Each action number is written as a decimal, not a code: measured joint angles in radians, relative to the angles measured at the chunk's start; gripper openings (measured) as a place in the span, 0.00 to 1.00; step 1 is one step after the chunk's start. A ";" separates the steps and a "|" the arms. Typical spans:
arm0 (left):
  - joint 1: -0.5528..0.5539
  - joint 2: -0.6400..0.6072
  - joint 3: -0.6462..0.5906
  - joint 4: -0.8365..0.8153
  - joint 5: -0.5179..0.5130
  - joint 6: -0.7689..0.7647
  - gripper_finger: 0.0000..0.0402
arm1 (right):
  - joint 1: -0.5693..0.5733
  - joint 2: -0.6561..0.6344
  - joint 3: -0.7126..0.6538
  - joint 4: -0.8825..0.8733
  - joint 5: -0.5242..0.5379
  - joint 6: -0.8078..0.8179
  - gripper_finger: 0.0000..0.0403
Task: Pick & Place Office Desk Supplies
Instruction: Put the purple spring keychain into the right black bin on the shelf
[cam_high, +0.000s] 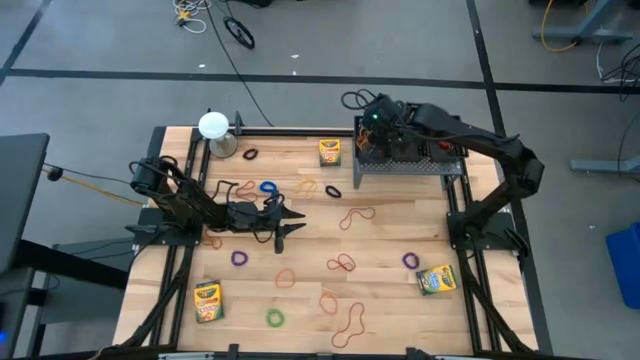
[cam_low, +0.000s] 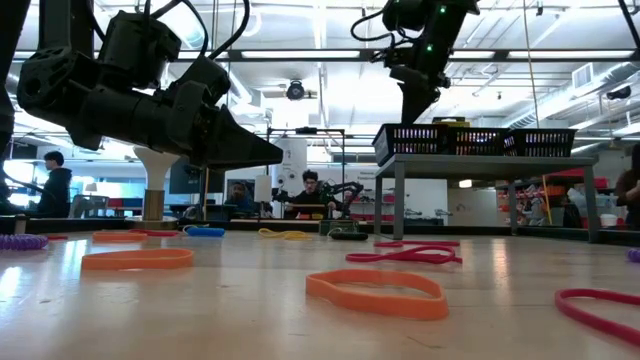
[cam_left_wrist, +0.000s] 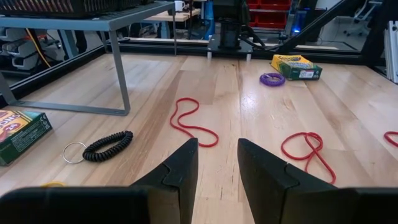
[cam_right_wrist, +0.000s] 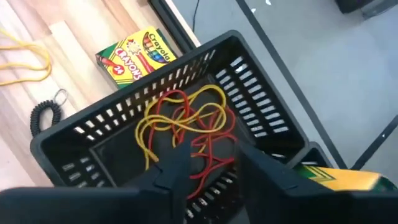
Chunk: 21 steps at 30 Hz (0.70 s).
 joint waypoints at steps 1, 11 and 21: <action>0.000 0.000 0.000 0.000 0.000 0.000 0.30 | 0.001 -0.008 0.000 -0.008 0.001 0.001 0.34; 0.000 0.000 0.000 0.000 0.000 0.000 0.30 | 0.109 -0.154 0.000 -0.052 -0.020 0.047 0.14; 0.000 0.000 0.000 0.000 0.000 0.000 0.30 | 0.311 -0.181 -0.157 0.212 -0.049 0.071 0.04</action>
